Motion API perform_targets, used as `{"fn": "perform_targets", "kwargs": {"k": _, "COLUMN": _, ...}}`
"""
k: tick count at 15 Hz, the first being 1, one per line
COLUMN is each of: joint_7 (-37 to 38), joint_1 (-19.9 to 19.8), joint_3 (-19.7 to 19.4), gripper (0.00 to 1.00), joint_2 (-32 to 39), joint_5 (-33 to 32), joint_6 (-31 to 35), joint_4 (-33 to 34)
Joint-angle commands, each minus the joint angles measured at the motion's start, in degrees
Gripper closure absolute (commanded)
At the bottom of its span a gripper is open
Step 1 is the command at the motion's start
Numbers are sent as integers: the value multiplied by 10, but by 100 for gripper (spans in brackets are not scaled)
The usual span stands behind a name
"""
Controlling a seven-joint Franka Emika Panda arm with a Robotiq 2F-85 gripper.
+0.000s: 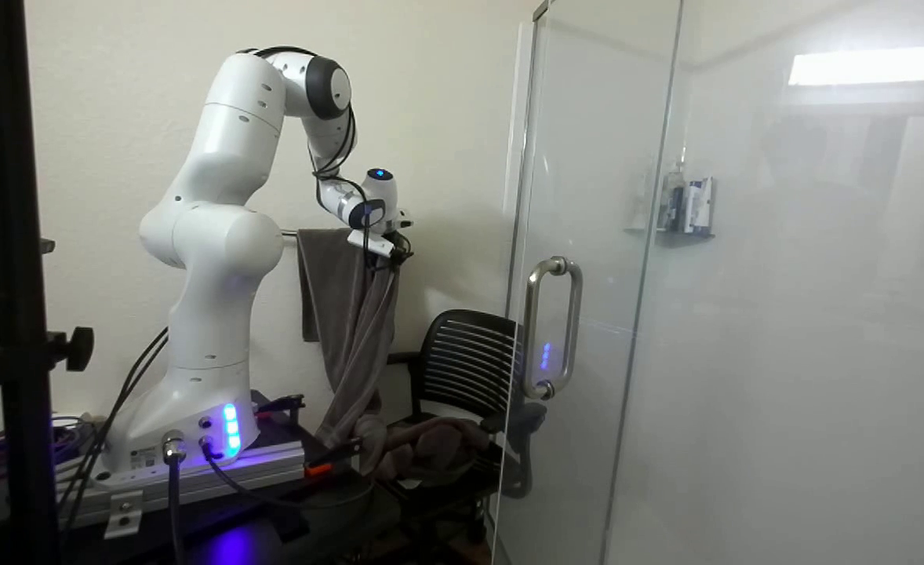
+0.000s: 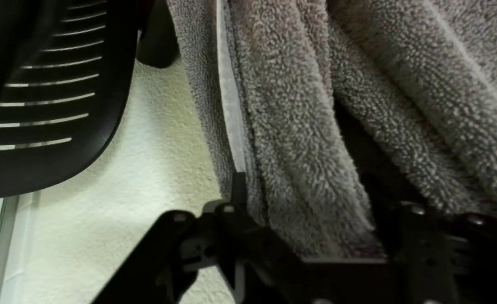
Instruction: Remove the grey towel from the from the bar and put it on the chair, then get the brown towel and put it on the bar
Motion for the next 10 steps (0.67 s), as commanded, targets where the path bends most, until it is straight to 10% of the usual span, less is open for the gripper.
{"fn": "perform_targets", "kwargs": {"k": 1, "joint_7": 3, "joint_1": 2, "joint_3": -1, "gripper": 61, "joint_2": 14, "joint_5": 0, "joint_6": 13, "joint_4": 9}}
{"fn": "perform_targets", "kwargs": {"k": 6, "joint_7": 26, "joint_1": 6, "joint_3": -11, "gripper": 98, "joint_2": 13, "joint_5": -5, "joint_6": 9, "joint_4": 22}}
{"fn": "perform_targets", "kwargs": {"k": 10, "joint_7": 83, "joint_1": 8, "joint_3": -30, "gripper": 97, "joint_2": -21, "joint_5": -8, "joint_6": -17, "joint_4": 37}}
